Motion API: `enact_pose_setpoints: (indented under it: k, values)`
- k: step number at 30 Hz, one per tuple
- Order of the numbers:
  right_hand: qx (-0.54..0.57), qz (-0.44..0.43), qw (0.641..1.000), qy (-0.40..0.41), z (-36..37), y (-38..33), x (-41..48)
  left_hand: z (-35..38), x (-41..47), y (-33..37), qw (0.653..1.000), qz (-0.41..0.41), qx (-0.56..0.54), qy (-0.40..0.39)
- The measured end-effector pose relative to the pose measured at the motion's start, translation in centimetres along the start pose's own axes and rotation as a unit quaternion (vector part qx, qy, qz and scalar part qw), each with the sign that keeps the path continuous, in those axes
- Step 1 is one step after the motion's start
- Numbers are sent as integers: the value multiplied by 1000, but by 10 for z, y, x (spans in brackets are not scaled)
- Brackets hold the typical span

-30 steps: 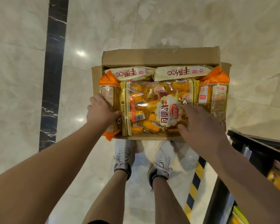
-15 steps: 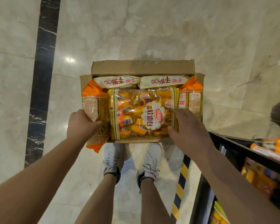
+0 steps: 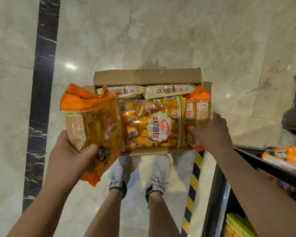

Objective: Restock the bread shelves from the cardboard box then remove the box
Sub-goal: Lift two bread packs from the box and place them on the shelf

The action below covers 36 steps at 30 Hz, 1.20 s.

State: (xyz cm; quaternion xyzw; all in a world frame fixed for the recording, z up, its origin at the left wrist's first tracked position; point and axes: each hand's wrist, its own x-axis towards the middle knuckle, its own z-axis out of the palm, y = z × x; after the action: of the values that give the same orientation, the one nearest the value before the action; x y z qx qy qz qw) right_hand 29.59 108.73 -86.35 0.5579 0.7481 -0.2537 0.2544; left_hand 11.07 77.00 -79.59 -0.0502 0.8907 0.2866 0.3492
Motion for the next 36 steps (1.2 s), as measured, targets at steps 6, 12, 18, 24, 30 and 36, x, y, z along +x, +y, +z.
enact_pose_setpoints:
  k: [6,12,18,24,30,36]
  values:
    - [29,64,997,-22,40,0,46,0,21,4,990,-13,-84,-112]
    - [33,35,999,7,32,11,48,2,20,21,982,1,-123,-145]
    - [41,13,999,28,-15,15,-3,-19,4,35,974,-3,-162,-159]
    - [210,-14,978,5,-114,16,-90,-62,-35,73,965,7,-197,-174]
    - [451,-46,886,-100,-216,22,-192,-140,-100,140,950,34,-232,-205]
    - [544,-96,826,-113,-302,20,-293,-221,-172,200,921,84,-291,-245]
